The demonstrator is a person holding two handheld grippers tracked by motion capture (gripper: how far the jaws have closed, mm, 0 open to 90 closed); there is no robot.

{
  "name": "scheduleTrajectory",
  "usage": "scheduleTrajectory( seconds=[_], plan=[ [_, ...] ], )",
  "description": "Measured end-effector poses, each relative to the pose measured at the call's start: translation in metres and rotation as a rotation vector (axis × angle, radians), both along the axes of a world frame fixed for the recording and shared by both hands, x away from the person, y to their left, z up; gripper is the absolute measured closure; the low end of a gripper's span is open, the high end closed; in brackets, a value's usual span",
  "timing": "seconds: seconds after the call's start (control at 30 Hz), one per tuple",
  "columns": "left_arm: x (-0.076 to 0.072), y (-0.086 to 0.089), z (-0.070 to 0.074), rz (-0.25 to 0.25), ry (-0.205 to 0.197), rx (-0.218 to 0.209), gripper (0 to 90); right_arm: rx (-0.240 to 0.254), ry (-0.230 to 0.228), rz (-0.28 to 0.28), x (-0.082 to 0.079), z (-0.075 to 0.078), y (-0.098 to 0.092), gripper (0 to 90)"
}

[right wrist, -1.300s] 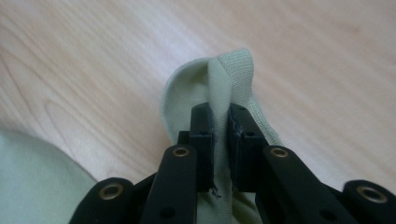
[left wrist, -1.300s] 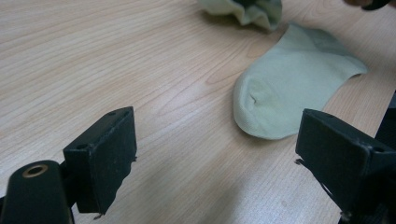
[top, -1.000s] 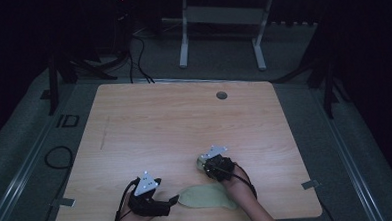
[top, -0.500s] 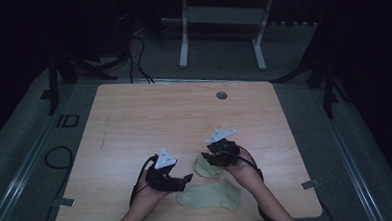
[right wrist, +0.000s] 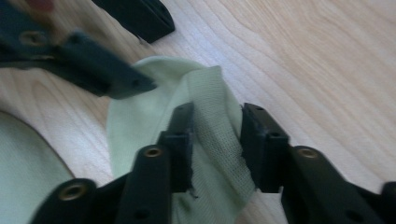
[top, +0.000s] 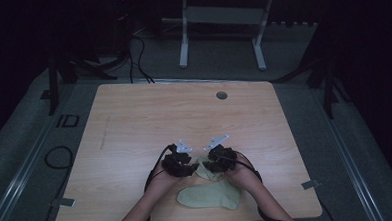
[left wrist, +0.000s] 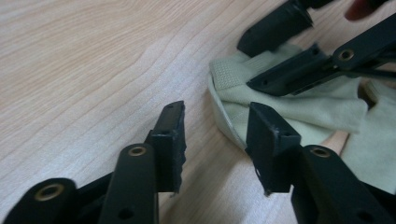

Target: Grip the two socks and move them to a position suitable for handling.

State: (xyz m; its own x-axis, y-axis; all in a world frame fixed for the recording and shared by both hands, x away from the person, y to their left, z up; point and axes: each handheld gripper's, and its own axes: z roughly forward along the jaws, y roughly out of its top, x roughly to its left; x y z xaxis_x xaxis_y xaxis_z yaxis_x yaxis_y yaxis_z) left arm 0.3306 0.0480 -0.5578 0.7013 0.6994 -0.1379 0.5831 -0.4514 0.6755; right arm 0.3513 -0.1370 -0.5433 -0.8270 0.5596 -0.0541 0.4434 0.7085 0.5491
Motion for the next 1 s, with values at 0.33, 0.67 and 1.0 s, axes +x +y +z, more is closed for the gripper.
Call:
scheduleTrajectory(
  seconds=[0.33, 0.67, 1.0],
  plan=[
    [-0.001, -0.005, -0.002, -0.009, -0.012, -0.003, 88.3, 0.016, 0.001, 0.013, -0.002, 0.001, -0.001, 83.8],
    [-0.004, 0.010, 0.018, 0.090, -0.057, -0.043, 88.9, 0.133, -0.045, -0.025, -0.006, 0.033, -0.022, 83.9],
    [-0.017, 0.033, 0.030, 0.166, -0.066, -0.077, 88.7, 0.172, -0.026, -0.140, 0.002, 0.047, -0.062, 83.5]
  ],
)
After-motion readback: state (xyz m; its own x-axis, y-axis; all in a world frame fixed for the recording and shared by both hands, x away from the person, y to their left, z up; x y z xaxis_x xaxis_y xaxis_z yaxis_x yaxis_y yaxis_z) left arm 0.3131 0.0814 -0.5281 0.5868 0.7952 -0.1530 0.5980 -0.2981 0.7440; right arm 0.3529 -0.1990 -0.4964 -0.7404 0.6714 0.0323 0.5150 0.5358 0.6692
